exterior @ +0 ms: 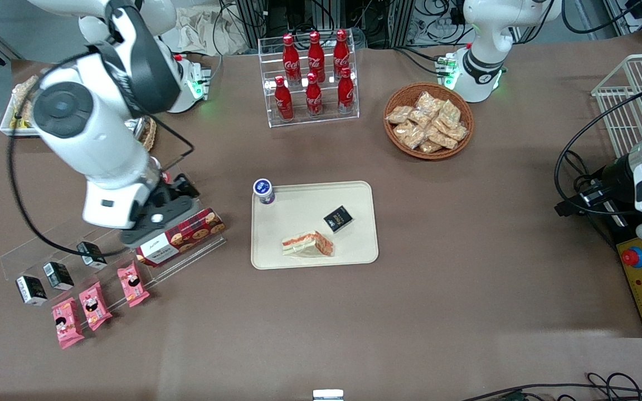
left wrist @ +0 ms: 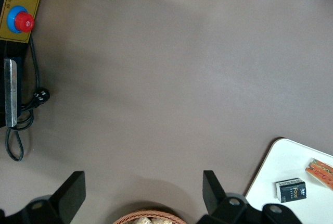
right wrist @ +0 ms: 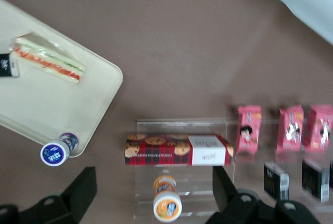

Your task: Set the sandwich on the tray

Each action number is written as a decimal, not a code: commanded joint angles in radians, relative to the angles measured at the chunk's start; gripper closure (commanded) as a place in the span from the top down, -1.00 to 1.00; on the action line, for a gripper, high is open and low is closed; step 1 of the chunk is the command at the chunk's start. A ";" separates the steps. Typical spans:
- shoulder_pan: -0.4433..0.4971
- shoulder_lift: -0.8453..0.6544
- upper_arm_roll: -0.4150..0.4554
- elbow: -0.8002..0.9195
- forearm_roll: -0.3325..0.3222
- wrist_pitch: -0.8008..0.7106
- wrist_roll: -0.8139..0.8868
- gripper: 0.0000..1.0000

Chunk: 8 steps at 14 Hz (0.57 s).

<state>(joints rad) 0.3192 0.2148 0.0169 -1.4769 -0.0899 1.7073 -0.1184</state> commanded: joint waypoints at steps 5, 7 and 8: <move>-0.009 -0.055 -0.190 -0.025 0.073 -0.054 0.097 0.98; -0.019 -0.055 -0.244 -0.025 0.094 -0.054 0.097 0.98; -0.026 -0.054 -0.258 -0.025 0.108 -0.054 0.097 0.98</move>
<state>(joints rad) 0.3009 0.1802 -0.2143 -1.4850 -0.0231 1.6619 -0.0302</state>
